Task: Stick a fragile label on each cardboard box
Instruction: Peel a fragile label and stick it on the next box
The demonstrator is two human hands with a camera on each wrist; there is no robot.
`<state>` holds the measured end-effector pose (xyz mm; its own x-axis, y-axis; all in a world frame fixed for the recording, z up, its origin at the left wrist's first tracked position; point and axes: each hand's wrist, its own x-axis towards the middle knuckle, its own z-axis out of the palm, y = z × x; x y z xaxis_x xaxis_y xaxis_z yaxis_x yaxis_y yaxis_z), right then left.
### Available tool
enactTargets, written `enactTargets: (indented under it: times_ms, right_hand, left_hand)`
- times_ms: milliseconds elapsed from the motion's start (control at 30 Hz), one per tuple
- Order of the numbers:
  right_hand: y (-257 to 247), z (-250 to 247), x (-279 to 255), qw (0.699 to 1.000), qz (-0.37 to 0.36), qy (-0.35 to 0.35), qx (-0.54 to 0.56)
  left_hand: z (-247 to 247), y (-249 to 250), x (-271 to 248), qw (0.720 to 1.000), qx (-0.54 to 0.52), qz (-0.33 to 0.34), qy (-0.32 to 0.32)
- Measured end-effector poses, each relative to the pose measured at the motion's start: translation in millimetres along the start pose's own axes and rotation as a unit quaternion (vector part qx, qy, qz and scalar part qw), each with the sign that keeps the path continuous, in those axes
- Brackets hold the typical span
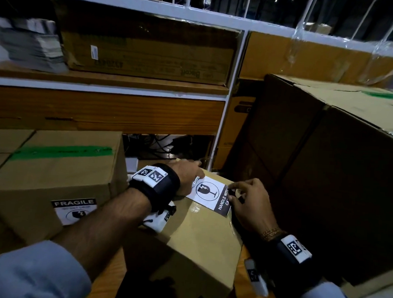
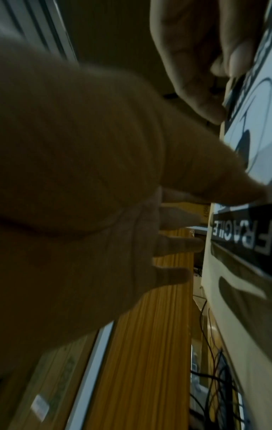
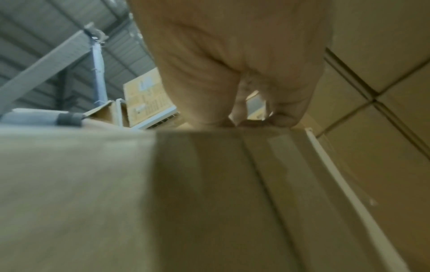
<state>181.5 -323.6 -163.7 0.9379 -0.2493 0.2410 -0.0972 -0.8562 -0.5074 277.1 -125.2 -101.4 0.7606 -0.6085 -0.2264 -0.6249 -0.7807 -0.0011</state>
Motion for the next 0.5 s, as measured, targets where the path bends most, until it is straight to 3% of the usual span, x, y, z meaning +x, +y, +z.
enactTargets:
  times_ms: [67,167,300,500]
  right_hand:
    - [-1.1,-0.6,-6.4,0.995,-0.065,-0.034,-0.072]
    - [-3.9,-1.7,-15.8,0.961,-0.143,-0.085,-0.221]
    - [-1.7,-5.1,-25.0,0.95,-0.115,-0.145,-0.251]
    - [-2.7,-1.9,-32.8,0.949,-0.093,-0.137,-0.268]
  left_hand:
    - [-1.5,3.0,-1.8,0.998,0.016,0.017,-0.05]
    - [2.3,4.2,1.5,0.997,0.008,0.013,-0.082]
    - [16.1,5.7,8.1,0.993,0.022,-0.015,-0.116]
    - [20.5,7.5,9.1,0.991,0.032,-0.049,-0.122]
